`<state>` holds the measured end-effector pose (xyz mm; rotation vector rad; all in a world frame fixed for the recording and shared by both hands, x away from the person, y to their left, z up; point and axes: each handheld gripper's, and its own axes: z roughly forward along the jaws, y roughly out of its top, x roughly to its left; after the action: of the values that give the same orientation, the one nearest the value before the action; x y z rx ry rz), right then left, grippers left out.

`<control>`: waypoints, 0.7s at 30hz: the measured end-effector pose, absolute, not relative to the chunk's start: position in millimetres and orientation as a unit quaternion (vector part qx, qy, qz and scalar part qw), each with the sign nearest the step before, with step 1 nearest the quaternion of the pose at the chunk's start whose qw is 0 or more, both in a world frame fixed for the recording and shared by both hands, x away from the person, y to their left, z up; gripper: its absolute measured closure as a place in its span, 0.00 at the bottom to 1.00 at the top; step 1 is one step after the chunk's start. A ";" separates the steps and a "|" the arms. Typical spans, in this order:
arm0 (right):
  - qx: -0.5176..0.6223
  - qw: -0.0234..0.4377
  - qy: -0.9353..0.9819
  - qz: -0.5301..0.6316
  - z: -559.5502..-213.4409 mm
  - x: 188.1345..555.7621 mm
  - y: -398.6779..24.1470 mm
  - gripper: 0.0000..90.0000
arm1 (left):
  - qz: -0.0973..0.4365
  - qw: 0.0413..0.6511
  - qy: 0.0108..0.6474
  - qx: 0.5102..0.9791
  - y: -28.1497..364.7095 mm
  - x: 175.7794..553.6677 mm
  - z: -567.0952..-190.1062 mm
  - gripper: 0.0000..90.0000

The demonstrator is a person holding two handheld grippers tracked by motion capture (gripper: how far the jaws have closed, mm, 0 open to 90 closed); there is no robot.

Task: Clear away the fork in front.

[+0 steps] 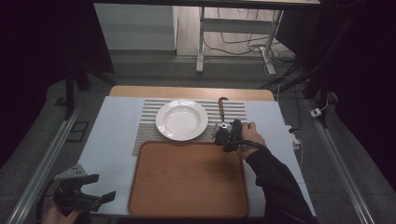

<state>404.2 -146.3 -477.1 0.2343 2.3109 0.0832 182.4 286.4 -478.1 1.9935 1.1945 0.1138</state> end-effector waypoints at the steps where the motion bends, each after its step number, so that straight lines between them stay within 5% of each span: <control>1: 0.093 0.395 0.913 0.031 -478.0 406.9 -145.2 0.34 | 0.045 0.396 0.471 0.787 286.3 182.4 -478.1 0.00; 21: 0.062 0.386 0.920 -0.021 -515.4 436.6 -134.5 0.66 | 0.066 0.379 0.456 0.802 279.1 181.1 -476.8 0.00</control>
<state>436.6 -134.5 -515.4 0.1581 2.3434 -0.0534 181.1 279.1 -476.8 2.0491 1.1655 0.1696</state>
